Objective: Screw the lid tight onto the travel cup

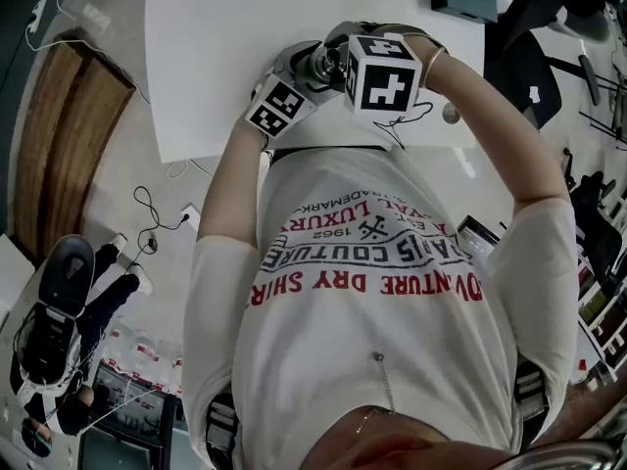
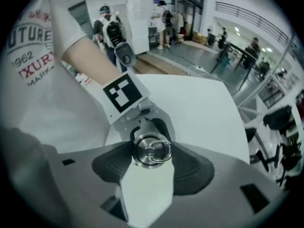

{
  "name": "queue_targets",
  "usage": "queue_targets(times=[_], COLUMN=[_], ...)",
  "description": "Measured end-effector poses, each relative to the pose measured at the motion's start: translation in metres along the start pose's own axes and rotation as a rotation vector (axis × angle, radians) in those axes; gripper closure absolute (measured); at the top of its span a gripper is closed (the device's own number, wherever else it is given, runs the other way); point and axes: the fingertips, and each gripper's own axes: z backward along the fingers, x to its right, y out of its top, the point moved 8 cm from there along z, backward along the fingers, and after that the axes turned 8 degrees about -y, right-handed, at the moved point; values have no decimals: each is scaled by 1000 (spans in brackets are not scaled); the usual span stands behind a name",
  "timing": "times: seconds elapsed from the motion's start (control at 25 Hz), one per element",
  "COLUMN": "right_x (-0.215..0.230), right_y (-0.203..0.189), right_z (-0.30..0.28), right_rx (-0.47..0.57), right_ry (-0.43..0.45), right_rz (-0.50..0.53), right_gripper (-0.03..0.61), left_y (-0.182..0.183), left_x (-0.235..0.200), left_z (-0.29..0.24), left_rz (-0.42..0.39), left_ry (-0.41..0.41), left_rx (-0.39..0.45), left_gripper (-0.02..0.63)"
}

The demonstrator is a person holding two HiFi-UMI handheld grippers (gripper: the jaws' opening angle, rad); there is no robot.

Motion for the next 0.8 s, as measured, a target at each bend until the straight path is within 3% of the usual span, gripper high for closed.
queue_targets(times=[0.16, 0.36, 0.44, 0.64, 0.8], right_x=[3, 3, -1, -19, -20], right_y=[-1, -5, -2, -5, -10], right_z=[2, 5, 3, 7, 22], right_rx=[-26, -78, -41, 9, 51], right_ry=[-53, -84, -100, -141, -85], right_rz=[-239, -364, -286, 122, 341], right_gripper=[311, 311, 311, 282, 279], left_y=[1, 6, 2, -4, 1], left_x=[1, 3, 2, 4, 5], left_z=[0, -6, -3, 7, -2], left_rz=[-3, -4, -2, 0, -3], left_ry=[0, -6, -7, -10, -6], left_rx=[-1, -3, -3, -5, -9], left_gripper=[212, 212, 212, 210, 210])
